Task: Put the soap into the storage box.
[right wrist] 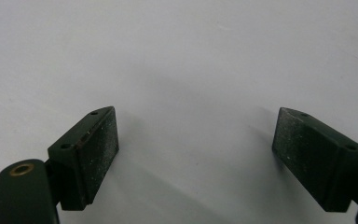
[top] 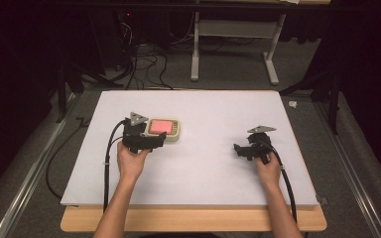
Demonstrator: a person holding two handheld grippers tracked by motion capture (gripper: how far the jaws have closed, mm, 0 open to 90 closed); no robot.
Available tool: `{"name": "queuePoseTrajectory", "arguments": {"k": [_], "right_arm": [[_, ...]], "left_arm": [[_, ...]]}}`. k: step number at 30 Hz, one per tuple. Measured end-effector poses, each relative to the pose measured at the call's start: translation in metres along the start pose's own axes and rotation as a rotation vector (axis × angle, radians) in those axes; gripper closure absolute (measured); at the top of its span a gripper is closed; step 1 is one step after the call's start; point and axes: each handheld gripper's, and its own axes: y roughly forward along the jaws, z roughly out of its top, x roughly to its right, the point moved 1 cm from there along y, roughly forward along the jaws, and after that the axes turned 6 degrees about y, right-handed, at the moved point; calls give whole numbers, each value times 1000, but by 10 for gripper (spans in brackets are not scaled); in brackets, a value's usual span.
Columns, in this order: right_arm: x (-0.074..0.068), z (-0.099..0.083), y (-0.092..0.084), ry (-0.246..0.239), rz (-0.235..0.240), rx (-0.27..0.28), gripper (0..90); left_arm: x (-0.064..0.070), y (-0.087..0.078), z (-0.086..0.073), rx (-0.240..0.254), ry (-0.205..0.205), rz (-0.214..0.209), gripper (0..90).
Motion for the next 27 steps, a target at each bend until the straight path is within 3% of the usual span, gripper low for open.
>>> {"name": "queuePoseTrajectory", "arguments": {"k": [27], "right_arm": [[0, 0, 0, -1, 1, 0, 150]], "left_arm": [[5, -18, -20, 33, -23, -28, 134]]}}
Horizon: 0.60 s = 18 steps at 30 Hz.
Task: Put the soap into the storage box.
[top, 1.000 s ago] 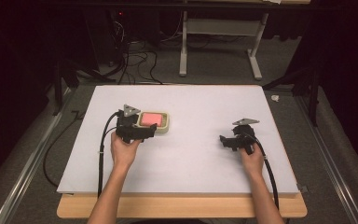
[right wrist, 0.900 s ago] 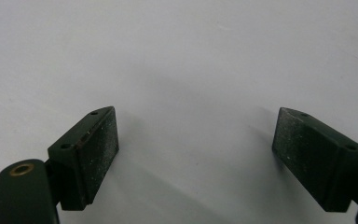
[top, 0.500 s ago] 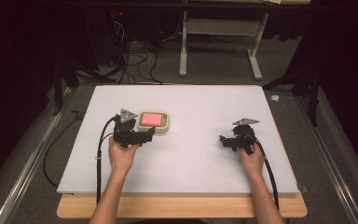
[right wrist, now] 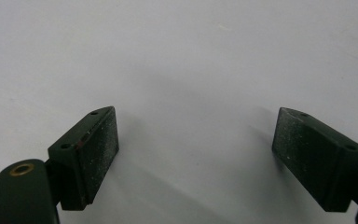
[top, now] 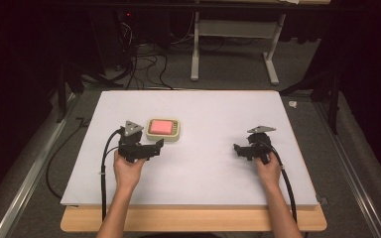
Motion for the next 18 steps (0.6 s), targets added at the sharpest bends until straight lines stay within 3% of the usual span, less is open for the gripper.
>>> {"name": "queuePoseTrajectory", "arguments": {"k": [18], "right_arm": [[0, 0, 0, 1, 0, 0, 150]], "left_arm": [[0, -6, -13, -7, -13, -21, 139]]}}
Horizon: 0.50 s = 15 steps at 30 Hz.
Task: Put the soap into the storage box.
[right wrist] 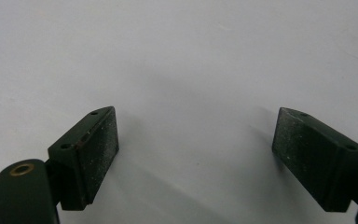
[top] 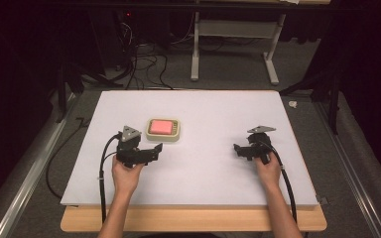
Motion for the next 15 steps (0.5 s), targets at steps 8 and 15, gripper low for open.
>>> {"name": "queuePoseTrajectory", "arguments": {"k": [8, 15], "right_arm": [[0, 0, 0, 0, 0, 0, 150], [0, 0, 0, -2, 0, 0, 150]], "left_arm": [[-2, -1, -7, -18, -2, -1, 144], [-4, 0, -12, -23, -17, 3, 145]]}}
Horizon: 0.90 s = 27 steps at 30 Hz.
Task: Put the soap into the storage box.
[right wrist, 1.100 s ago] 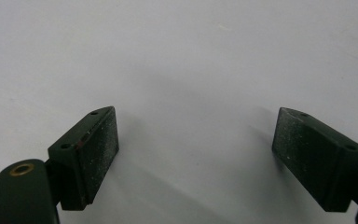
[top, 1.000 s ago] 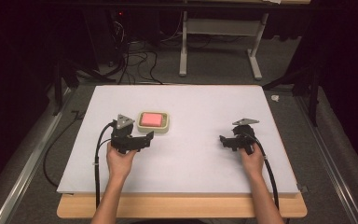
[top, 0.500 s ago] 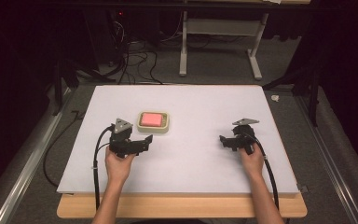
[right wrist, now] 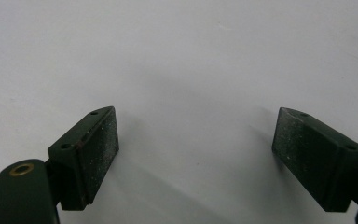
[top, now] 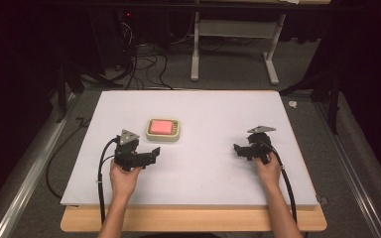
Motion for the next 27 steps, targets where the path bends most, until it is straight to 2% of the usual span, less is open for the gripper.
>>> {"name": "queuePoseTrajectory", "arguments": {"k": [16, 27], "right_arm": [[0, 0, 0, -2, -1, 0, 150], [0, 0, 0, -1, 0, 0, 150]], "left_arm": [[-7, 4, -11, -30, -21, -9, 148], [-12, 10, -17, -52, -41, 2, 148]]}}
